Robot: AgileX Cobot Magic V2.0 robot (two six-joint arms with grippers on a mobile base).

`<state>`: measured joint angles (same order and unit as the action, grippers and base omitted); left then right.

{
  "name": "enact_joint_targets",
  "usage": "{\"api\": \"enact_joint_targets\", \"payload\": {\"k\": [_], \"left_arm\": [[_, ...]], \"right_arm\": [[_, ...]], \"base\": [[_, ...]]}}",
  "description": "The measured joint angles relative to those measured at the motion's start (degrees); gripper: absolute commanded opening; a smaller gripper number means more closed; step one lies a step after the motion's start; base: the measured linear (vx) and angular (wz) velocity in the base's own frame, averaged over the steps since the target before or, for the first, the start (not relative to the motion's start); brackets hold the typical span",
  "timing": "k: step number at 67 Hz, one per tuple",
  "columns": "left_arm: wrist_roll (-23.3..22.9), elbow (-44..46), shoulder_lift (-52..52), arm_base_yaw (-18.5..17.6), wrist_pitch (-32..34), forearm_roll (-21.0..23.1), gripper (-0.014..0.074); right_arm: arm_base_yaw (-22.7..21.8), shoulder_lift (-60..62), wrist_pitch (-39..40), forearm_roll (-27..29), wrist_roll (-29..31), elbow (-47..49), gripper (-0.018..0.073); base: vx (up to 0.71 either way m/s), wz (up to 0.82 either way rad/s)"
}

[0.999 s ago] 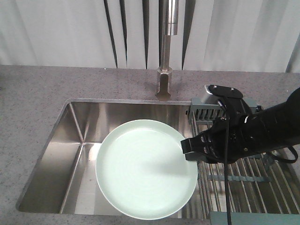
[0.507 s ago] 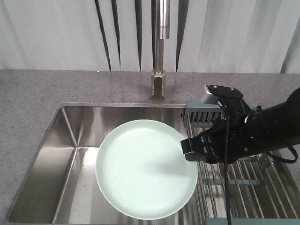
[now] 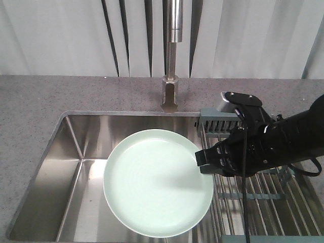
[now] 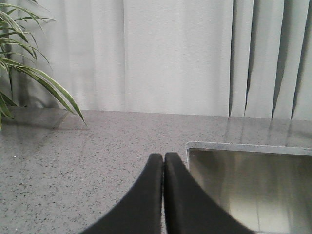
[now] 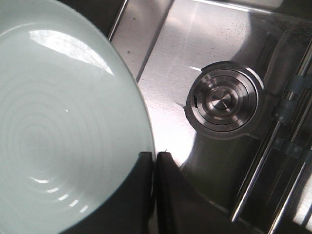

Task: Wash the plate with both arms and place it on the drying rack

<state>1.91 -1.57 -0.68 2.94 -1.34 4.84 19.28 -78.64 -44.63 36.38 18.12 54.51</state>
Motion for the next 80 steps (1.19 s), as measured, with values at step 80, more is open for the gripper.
{"api": "enact_joint_targets", "payload": {"k": [80], "left_arm": [[0.0, 2.52, 0.0, 0.0, -0.08, 0.0, -0.0006]], "right_arm": [[0.0, 0.0, 0.0, 0.0, 0.0, 0.0, -0.0001]], "base": [[0.0, -0.01]]}}
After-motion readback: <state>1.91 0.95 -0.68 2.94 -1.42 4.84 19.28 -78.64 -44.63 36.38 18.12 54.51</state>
